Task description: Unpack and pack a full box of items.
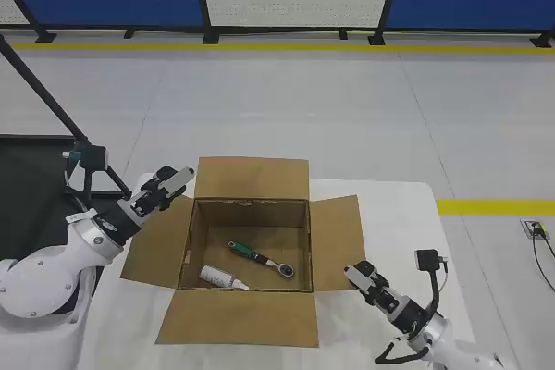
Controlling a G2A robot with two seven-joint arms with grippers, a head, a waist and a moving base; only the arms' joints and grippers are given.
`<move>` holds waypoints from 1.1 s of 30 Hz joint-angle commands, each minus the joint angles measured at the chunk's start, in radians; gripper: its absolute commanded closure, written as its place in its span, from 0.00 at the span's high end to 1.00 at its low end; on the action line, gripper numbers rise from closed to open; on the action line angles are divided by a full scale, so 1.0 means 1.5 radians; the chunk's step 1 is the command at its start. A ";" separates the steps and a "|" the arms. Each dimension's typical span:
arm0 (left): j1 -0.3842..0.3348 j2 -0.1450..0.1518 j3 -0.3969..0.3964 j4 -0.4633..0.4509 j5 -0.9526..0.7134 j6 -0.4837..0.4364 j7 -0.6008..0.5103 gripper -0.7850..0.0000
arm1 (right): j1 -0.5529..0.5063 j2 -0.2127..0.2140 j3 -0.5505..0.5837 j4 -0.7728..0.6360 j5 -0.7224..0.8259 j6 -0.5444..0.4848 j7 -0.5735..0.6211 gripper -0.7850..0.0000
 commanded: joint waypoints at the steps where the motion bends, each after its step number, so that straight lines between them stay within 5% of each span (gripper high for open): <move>1: 0.035 0.003 -0.038 -0.004 -0.011 -0.001 0.004 1.00 | 0.010 0.001 -0.005 0.012 -0.001 0.010 0.002 1.00; 16: 0.131 0.014 -0.136 0.036 -0.081 -0.022 0.002 1.00 | 0.023 0.011 -0.020 0.041 0.007 0.046 0.003 1.00; 24: 0.169 0.018 -0.193 0.040 -0.148 -0.053 0.007 1.00 | 0.035 0.016 -0.037 -0.045 -0.023 0.055 -0.006 1.00; 33: 0.232 0.022 -0.273 0.035 -0.194 -0.087 0.008 1.00 | 0.159 0.020 -0.122 -0.104 -0.108 0.149 0.075 1.00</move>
